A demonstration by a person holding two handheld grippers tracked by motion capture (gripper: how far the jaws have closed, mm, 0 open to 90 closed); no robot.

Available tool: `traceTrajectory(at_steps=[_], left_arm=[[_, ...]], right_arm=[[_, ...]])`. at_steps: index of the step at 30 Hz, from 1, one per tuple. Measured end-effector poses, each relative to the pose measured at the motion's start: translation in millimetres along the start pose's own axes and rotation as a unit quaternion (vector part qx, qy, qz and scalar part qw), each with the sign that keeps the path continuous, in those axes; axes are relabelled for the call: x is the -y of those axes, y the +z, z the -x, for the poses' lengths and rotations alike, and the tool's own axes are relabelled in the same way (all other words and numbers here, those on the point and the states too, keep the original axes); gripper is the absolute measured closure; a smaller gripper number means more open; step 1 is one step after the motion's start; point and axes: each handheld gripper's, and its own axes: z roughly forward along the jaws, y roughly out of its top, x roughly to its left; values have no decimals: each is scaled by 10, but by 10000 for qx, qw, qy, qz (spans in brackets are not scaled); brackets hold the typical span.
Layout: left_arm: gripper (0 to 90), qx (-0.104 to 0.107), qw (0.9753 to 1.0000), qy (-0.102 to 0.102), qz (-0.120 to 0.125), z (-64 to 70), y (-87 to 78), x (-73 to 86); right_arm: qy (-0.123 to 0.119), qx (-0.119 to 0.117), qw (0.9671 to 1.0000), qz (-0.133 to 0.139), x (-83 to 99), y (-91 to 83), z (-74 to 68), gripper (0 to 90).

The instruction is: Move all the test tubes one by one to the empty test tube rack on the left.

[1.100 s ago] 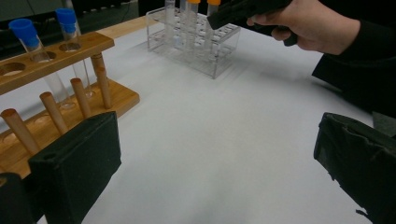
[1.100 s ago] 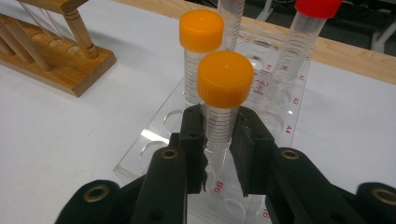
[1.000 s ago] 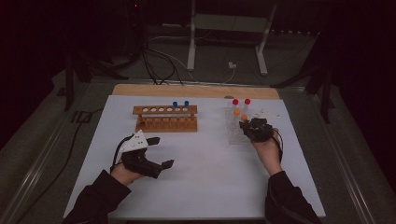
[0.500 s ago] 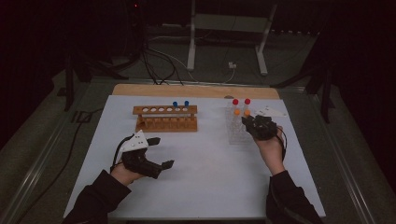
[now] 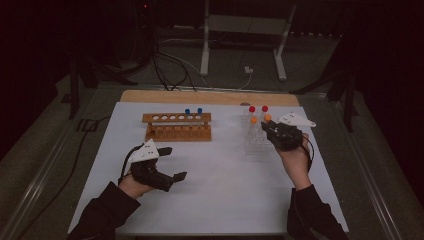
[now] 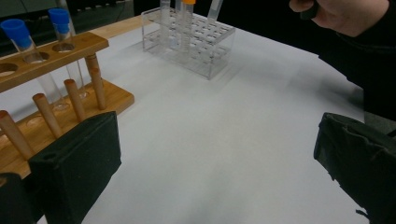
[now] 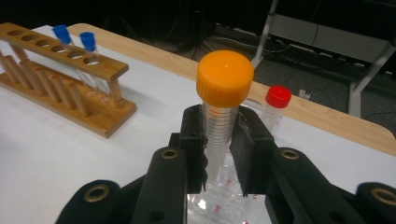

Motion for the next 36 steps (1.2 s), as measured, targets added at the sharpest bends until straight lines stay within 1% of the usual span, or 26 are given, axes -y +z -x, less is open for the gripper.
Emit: traceTrajectory(at_steps=[4,9,13,15,16,18,22,23,25,26,27,29,30,36], left_arm=[[15,48,10000,22,6,9,-2,-12],[16,69,10000,35,-17,23,3,-18],[16,109,9999,25,8,38,2,-33],[16,139,9999,47,-8,45,4,-41],[16,138,9999,54,-15,51,7,-44],[16,189,9998,46,-19,57,14,-50],[16,232,9997,48,3,75,35,-80],[16,291,9996,35,18,77,40,-93],[16,285,9996,55,28,89,51,-126],[16,311,9995,79,35,94,57,-142],[16,292,9995,97,40,100,63,-158],[16,342,9993,110,46,104,81,-192],[16,309,9994,131,56,107,92,-213],[20,335,9992,215,94,127,191,-358]], right_arm=[[-38,-213,9998,25,-25,-46,-89,748],[-227,-458,9987,13,-38,-51,-264,749],[-291,-672,9973,-28,-31,-32,-403,748],[-323,-804,9962,-46,-26,-22,-463,748],[-347,-832,9959,-47,-23,-18,-491,748],[-341,-951,9949,-61,-17,-11,-543,749],[-473,-1104,9927,-112,9,10,-668,749],[-510,-1140,9921,-122,16,17,-697,748],[-511,-1234,9909,-140,27,28,-750,749],[-539,-1269,9903,-145,34,34,-775,749],[-581,-1298,9897,-154,41,40,-801,748],[-591,-1391,9884,-178,58,49,-849,749],[-619,-1417,9878,-196,68,53,-876,748],[-692,-1631,9838,-289,127,84,-1036,748]])
